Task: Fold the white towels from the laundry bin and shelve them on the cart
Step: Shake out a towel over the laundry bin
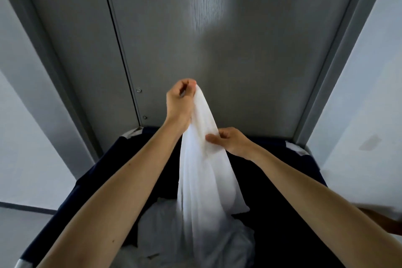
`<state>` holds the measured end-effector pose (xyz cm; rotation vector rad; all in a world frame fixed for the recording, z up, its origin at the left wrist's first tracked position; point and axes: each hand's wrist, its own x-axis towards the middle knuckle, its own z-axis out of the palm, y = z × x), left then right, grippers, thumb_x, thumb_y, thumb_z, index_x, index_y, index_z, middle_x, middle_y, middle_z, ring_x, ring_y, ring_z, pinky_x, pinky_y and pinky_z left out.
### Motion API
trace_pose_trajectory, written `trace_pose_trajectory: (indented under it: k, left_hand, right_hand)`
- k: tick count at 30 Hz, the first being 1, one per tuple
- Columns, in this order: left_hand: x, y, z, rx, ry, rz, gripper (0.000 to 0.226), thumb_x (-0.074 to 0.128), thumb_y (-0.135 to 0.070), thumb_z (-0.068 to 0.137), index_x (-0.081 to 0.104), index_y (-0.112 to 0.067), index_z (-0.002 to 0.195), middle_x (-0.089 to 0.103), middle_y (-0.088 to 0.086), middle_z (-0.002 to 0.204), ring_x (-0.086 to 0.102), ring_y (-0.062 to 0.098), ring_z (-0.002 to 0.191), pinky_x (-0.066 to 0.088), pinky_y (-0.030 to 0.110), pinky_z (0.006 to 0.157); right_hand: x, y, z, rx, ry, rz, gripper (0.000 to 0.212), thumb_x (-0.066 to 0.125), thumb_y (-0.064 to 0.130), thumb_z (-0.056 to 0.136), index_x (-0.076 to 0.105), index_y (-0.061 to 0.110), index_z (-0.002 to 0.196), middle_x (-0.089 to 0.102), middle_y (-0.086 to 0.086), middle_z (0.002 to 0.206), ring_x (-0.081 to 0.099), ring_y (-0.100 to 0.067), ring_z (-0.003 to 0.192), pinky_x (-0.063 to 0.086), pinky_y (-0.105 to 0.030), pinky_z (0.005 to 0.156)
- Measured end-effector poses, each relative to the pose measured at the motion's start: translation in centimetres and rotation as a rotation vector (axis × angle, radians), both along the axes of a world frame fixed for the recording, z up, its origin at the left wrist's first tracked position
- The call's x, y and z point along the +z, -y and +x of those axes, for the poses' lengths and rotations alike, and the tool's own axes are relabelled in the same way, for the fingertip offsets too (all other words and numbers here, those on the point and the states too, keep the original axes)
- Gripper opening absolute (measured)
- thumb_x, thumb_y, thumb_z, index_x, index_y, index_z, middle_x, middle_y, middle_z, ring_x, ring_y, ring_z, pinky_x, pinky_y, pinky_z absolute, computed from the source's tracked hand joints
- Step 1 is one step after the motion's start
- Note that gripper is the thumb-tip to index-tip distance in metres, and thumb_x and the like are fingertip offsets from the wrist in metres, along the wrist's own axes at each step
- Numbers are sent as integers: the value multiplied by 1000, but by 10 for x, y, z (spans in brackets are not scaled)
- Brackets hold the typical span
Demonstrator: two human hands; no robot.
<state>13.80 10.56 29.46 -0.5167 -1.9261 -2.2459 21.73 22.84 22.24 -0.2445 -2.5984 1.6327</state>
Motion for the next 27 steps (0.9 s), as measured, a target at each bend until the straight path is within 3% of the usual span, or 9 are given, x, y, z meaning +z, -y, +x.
trace_pose_trajectory:
  k: [3,6,9,12,17,20,23,24,27]
  left_hand:
    - [7,14,-13,44,-174,-210,16,53,-10,93,58,-20,81,56,-14,72,50,-7,58,40,14,61]
    - [-9,30,-21,102,-144,-318,10,51,-12,94,59,-16,91,59,-11,79,53,7,71,42,18,64]
    - [-13,34,-21,169,-117,-293,11,47,-13,96,59,-12,96,57,-5,86,52,13,82,37,6,61]
    - [-19,29,-8,114,-114,-377,10,43,-15,98,51,-15,91,51,-13,77,48,13,79,34,17,59]
    - [-62,29,20,-83,-27,-436,20,68,-26,85,51,-21,94,53,-14,82,50,5,75,38,13,62]
    - [-63,33,24,-249,-42,-714,37,78,-35,73,57,-25,102,56,-13,85,53,4,78,38,5,59]
    - [-50,31,28,-231,-230,-1018,32,71,-44,78,59,-15,75,51,-9,62,48,7,62,36,11,51]
    - [-44,31,27,-192,-230,-973,36,68,-43,81,57,-12,67,48,-7,56,45,8,55,34,13,48]
    - [-19,27,28,-202,-75,-549,38,67,-38,84,55,-11,60,36,-6,47,32,9,42,28,20,39]
  right_hand:
    - [18,-17,-1,-171,-110,158,39,57,37,92,54,5,70,47,-2,68,43,-10,63,34,-23,58]
    - [49,-31,2,-159,-173,398,44,53,35,94,39,14,58,37,5,57,32,-7,53,29,-17,49]
    - [58,-32,-1,-155,-228,452,48,54,34,94,31,17,56,32,5,55,29,-7,50,29,-17,49]
    - [45,-33,1,-183,-213,438,48,52,32,95,29,17,56,31,5,55,29,-7,51,26,-21,50]
    - [22,-35,9,-148,-113,560,47,51,30,96,31,16,56,37,3,57,34,-7,54,33,-16,56]
    - [20,-34,9,-113,-105,598,45,52,28,95,33,17,56,39,5,58,37,-12,59,33,-18,59]
    - [17,-33,11,-74,-143,656,46,53,25,95,31,19,55,38,7,60,38,-14,62,28,-22,59]
    - [15,-33,13,-78,-165,645,47,54,26,94,31,18,55,37,7,60,37,-12,60,30,-21,59]
    - [4,-32,21,-73,-185,559,37,60,24,91,49,4,62,45,0,67,42,-13,64,34,-17,62]
